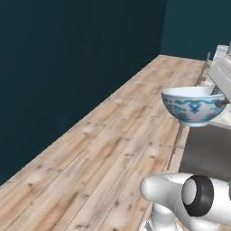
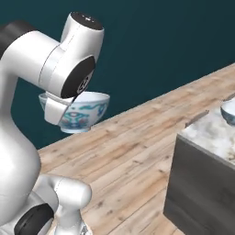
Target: Pick up the bowls from the cabinet and place each bowl in front of a stool on the dining counter.
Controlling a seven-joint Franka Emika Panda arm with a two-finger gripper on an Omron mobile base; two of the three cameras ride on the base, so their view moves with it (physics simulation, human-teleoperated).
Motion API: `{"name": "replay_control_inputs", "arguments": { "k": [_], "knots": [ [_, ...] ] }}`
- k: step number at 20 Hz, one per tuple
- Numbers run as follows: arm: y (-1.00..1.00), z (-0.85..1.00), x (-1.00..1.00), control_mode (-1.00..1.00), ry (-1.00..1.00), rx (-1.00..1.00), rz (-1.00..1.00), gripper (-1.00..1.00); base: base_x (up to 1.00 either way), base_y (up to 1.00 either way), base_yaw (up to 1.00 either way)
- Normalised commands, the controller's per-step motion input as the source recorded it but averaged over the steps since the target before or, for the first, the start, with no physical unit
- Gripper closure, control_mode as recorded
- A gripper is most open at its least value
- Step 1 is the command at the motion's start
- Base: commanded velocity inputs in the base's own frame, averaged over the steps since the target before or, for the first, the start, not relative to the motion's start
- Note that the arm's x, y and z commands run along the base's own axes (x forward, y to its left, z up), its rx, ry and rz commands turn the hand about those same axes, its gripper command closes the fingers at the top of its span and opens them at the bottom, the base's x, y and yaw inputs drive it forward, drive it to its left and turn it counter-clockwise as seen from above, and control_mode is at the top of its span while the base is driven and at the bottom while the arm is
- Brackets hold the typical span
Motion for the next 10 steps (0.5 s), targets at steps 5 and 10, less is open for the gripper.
{"name": "replay_control_inputs", "arguments": {
  "k": [5, 10],
  "knots": [
    [0.0, 0.0, 0.0, 1.0, 0.0, 0.0, 0.0, 1.0, 0.71, 0.63, -0.75],
    [0.0, 0.0, 0.0, 1.0, 0.0, 0.0, 0.0, 1.0, 0.93, 1.0, -0.43]
  ]
}}
